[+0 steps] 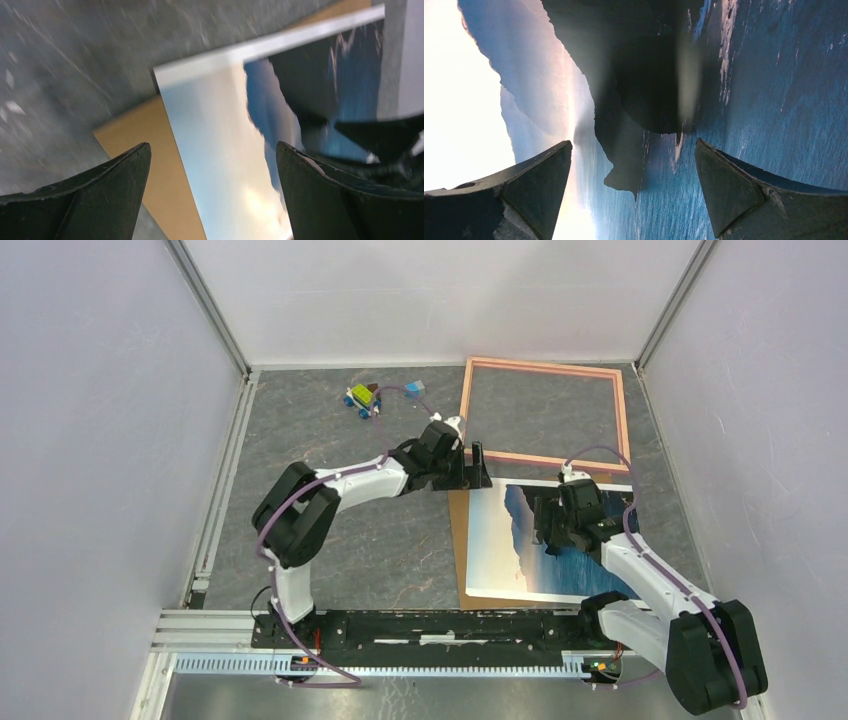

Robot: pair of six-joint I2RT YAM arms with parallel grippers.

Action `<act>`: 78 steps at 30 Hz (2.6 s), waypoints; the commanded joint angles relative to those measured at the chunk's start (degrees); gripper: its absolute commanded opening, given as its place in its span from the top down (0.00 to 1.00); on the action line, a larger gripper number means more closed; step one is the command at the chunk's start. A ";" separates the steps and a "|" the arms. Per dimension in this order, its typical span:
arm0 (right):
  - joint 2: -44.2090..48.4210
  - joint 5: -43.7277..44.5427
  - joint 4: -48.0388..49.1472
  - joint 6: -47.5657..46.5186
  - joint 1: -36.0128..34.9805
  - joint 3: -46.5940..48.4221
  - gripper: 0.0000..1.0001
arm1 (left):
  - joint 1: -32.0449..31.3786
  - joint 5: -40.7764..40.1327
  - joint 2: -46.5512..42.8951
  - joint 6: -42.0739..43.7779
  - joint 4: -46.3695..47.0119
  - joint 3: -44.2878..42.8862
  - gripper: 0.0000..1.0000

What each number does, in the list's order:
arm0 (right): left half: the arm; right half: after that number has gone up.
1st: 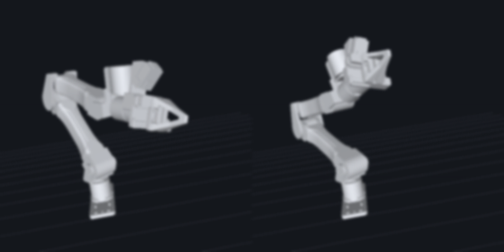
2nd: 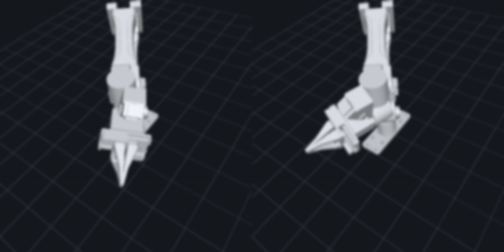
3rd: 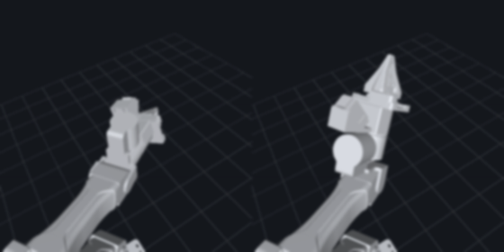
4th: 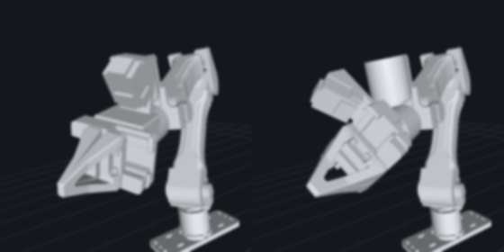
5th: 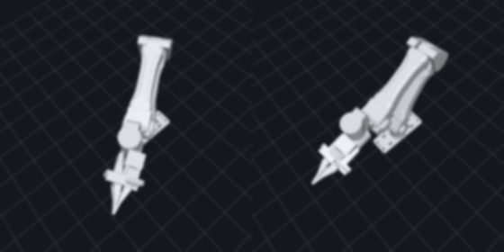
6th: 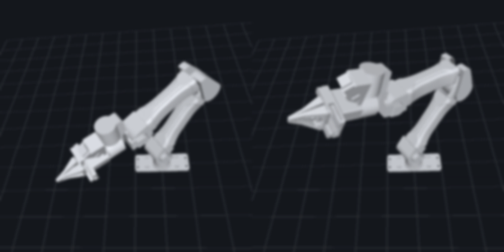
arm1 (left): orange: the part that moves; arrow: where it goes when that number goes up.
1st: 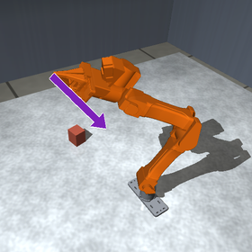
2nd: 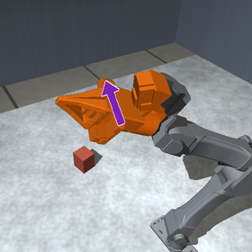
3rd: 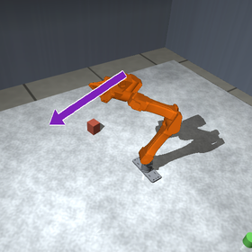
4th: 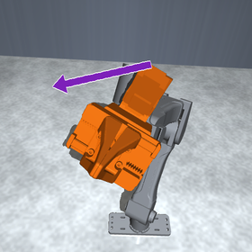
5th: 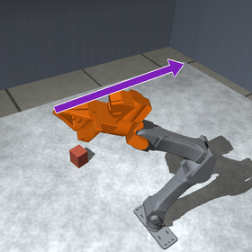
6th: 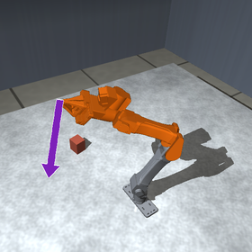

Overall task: Put the photo into the frame
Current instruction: Pick up the photo at the center of the board.

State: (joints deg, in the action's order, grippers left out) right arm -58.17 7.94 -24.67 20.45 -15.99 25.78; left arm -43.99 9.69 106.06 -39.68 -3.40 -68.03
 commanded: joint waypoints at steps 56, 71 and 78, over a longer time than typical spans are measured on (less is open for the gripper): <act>1.34 4.58 0.13 -2.77 -9.71 6.11 0.02 | 4.38 12.90 8.70 -11.34 3.96 -7.56 0.90; -25.42 43.46 -23.92 29.20 -54.24 34.98 0.13 | 5.13 15.44 2.42 -19.66 3.16 -3.56 0.98; -37.50 49.55 -37.96 38.97 -58.86 42.81 0.23 | 5.31 15.43 0.56 -21.31 3.14 -1.85 0.98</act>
State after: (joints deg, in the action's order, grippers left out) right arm -92.05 49.84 -51.86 50.83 -73.52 65.45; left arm -38.96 24.14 110.61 -57.71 -0.69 -70.43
